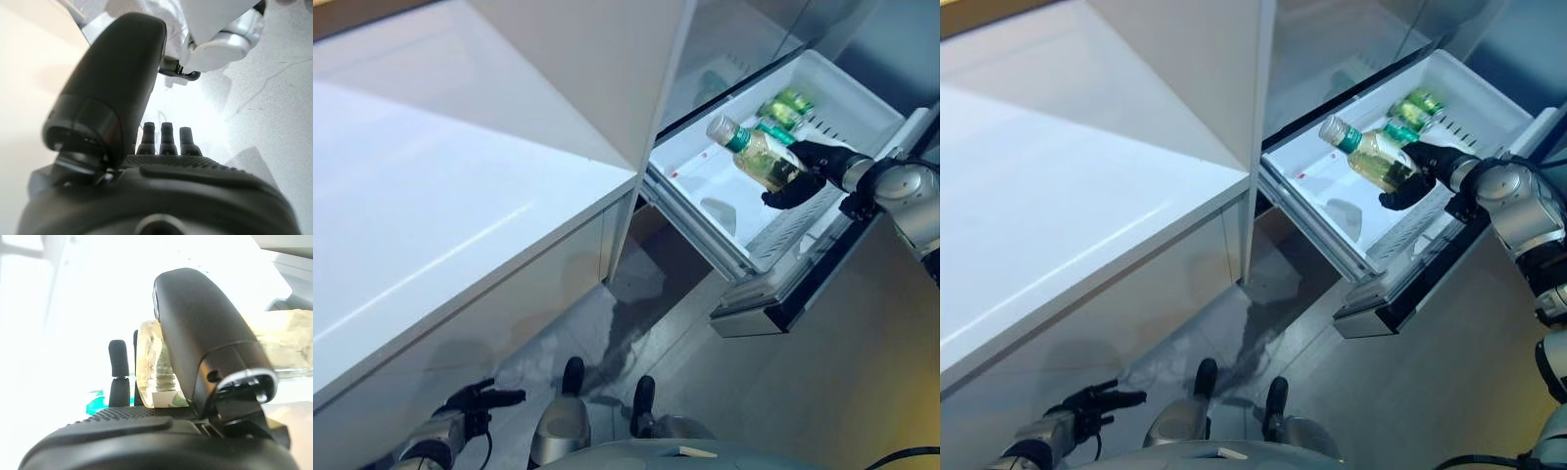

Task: Put drinks into fridge and close the fridge

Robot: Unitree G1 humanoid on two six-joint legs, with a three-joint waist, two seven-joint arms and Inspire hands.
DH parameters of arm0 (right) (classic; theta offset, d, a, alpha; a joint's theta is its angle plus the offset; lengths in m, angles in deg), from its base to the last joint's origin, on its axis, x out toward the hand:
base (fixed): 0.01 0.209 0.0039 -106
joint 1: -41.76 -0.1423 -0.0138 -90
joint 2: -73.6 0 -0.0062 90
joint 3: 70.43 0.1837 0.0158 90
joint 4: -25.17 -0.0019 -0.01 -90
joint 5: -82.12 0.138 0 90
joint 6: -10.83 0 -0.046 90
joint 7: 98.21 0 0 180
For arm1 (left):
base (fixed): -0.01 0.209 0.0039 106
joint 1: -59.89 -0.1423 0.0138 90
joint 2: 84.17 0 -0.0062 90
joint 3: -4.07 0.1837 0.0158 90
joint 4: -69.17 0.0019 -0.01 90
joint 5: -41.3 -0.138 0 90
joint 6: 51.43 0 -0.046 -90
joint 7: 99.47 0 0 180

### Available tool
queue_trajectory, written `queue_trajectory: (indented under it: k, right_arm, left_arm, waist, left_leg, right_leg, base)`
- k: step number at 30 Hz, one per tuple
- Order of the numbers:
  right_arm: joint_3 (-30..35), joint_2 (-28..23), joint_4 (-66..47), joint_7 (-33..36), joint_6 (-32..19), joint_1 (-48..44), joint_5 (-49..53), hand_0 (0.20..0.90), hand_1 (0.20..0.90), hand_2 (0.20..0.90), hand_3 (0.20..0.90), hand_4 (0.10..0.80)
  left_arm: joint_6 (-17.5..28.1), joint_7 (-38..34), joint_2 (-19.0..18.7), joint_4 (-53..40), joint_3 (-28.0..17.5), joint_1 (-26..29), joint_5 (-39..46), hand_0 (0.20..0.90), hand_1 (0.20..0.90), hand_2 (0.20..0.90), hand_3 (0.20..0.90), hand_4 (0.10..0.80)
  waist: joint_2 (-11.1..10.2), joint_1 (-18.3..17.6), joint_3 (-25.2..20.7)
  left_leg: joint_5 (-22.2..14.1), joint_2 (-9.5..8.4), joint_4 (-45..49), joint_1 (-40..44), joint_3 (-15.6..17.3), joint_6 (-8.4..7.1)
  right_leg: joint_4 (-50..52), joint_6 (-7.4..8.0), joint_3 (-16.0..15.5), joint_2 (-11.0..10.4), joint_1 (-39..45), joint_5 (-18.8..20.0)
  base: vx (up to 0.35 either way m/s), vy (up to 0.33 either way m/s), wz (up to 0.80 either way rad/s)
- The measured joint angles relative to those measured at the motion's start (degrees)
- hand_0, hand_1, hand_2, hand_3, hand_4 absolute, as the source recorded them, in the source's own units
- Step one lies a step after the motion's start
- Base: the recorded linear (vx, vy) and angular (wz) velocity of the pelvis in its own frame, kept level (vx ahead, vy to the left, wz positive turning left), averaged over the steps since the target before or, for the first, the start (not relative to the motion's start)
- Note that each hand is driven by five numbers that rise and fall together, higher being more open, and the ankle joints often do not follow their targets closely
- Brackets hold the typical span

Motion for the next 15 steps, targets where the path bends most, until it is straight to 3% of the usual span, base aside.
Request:
queue_trajectory:
  k: [6, 15]
  right_arm:
    - [-2.7, 2.3, 3.4, 1.0, 0.8, -5.0, 0.2, 0.3, 0.3, 0.3, 0.2, 0.1]
    - [-3.9, 7.2, 17.2, 2.0, 10.4, -8.4, 4.7, 0.3, 0.3, 0.3, 0.2, 0.1]
  left_arm:
    - [-0.1, -0.2, -1.4, -1.6, 0.7, 2.3, 1.1, 0.9, 0.9, 0.9, 0.9, 0.8]
    - [0.4, -0.1, -2.3, -2.4, 2.5, 5.3, 2.5, 0.9, 0.9, 0.9, 0.9, 0.8]
  waist:
    - [-1.2, 1.3, 3.2]
    - [-1.5, 2.9, 6.7]
  left_leg:
    - [0.0, -0.05, 0.5, -1.9, -1.1, -0.02]
    - [0.1, -0.18, 1.7, -5.7, -2.4, -0.14]
  right_leg:
    - [0.0, 0.0, -1.1, 0.0, -1.1, 0.0]
    - [0.0, -0.12, -2.6, -0.1, -3.6, 0.1]
  base:
    - [-0.081, -0.028, 0.09]
    - [-0.05, -0.005, 0.08]
